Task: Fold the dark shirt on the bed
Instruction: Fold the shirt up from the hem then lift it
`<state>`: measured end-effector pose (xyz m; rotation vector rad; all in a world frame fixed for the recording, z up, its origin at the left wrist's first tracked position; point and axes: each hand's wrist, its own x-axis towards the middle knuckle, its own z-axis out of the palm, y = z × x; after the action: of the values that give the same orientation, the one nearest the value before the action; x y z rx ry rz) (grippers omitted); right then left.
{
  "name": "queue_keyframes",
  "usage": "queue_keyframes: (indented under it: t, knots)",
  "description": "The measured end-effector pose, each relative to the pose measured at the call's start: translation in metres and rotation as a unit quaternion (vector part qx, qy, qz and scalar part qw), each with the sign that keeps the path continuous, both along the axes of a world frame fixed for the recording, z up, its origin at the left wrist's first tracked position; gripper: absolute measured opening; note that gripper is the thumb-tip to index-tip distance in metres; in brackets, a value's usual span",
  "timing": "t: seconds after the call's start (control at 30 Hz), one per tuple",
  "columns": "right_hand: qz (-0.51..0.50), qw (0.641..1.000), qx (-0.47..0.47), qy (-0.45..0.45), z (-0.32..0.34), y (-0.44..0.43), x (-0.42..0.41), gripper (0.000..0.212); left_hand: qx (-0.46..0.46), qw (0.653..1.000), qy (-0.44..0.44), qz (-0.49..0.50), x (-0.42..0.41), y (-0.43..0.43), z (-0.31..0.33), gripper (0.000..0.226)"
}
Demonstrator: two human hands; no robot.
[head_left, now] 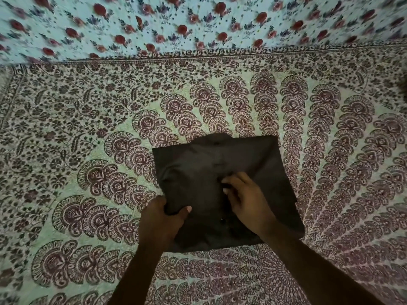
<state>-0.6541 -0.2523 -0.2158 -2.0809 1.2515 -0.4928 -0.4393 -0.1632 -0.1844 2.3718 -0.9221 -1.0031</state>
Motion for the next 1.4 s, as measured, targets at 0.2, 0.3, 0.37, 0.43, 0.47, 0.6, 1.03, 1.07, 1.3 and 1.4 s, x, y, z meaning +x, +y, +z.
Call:
queue_keyframes:
  t: [0.2, 0.3, 0.37, 0.43, 0.47, 0.6, 1.03, 1.07, 1.3, 1.4]
  knots:
    - [-0.169, 0.926, 0.335, -0.048, 0.057, -0.027, 0.019, 0.096, -0.115, 0.971, 0.195, -0.076, -0.013, -0.015, 0.044, 0.022]
    - [-0.134, 0.883, 0.439, -0.1, 0.086, -0.034, 0.024, 0.08, -0.107, 0.928, 0.33, -0.137, -0.027, -0.022, 0.051, 0.049]
    - [-0.109, 0.898, 0.414, -0.101, 0.092, -0.037, 0.026, 0.046, -0.089, 0.901, 0.398, -0.151, -0.038, -0.022, 0.048, 0.062]
    - [-0.124, 0.919, 0.365, -0.078, 0.079, -0.039, 0.024, 0.046, -0.073, 0.882, 0.44, -0.152, -0.048, -0.02, 0.042, 0.066]
    - [-0.138, 0.93, 0.337, -0.053, 0.071, -0.04, 0.023, 0.056, -0.069, 0.876, 0.452, -0.154, -0.051, -0.018, 0.037, 0.066]
    - [-0.182, 0.946, 0.268, 0.007, 0.049, -0.04, 0.009, 0.06, -0.082, 0.859, 0.501, -0.069, -0.06, -0.008, 0.036, 0.078]
    - [-0.06, 0.934, 0.278, -0.217, 0.234, 0.055, 0.004, 0.026, -0.104, 0.892, 0.391, 0.2, -0.051, 0.091, 0.095, 0.019]
    - [-0.044, 0.932, 0.277, -0.23, 0.25, 0.066, 0.007, 0.027, -0.105, 0.873, 0.422, 0.22, -0.051, 0.099, 0.093, 0.024]
    - [0.045, 0.902, 0.315, -0.292, 0.303, 0.149, 0.036, 0.035, -0.2, 0.654, 0.646, 0.34, -0.027, 0.159, 0.074, 0.105]
    - [0.066, 0.892, 0.328, -0.304, 0.303, 0.183, 0.053, 0.04, -0.238, 0.639, 0.671, 0.291, -0.01, 0.199, 0.067, 0.07]
